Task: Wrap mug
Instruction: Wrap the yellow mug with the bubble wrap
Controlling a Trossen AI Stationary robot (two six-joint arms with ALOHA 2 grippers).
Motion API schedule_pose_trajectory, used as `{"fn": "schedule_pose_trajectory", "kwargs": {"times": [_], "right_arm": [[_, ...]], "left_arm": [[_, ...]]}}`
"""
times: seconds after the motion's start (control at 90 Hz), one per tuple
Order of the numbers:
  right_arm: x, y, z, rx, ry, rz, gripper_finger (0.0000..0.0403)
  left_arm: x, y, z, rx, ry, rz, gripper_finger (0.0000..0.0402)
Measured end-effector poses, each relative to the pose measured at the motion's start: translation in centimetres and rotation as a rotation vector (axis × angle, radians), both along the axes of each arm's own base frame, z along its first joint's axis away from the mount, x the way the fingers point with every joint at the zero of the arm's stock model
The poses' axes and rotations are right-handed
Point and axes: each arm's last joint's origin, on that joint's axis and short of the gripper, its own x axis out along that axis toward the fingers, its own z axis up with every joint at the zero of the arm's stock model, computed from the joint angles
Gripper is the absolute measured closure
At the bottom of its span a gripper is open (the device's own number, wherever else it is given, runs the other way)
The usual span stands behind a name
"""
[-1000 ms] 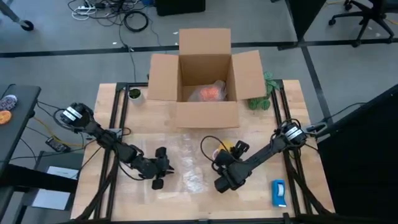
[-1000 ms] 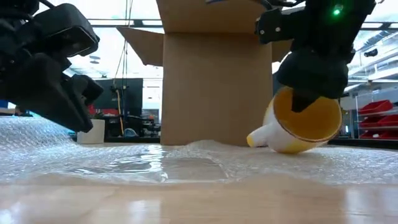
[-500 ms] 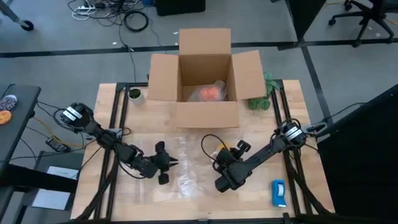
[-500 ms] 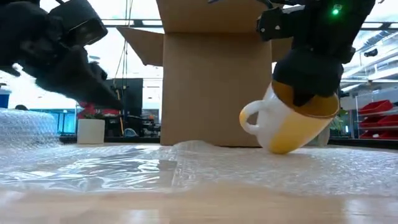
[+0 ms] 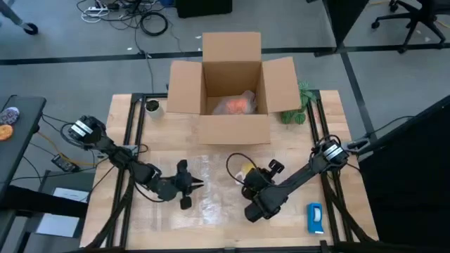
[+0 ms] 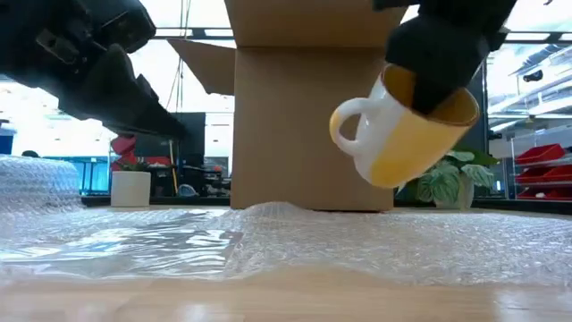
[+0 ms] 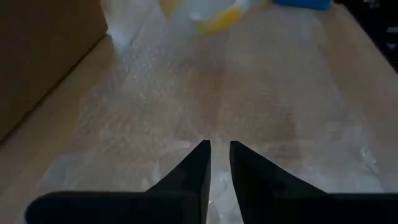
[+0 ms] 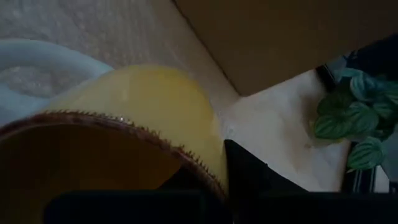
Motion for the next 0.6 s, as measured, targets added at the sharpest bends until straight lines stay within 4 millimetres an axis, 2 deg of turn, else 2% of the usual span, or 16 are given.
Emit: {"fn": "schedule_pose_trajectory", "kwargs": {"times": [0.167,0.278,0.6], "right_arm": [[0.0,0.1,0.0,0.0,-0.009,-0.003,0.0403],[0.3,0.2,0.0,-0.02,-0.144,-0.03,0.0403],[0.8,0.6,-0.1,0.0,-0.204,-0.014,0.0403]], "left_arm": [[0.0,0.0,0.0,-0.007,0.002,0.004,0.0357],[0.0,0.0,0.1,0.005,-0.009,-0.001,0.0357],[0.8,-0.1,1.3,0.072,-0.189,0.126,0.0357]]}}
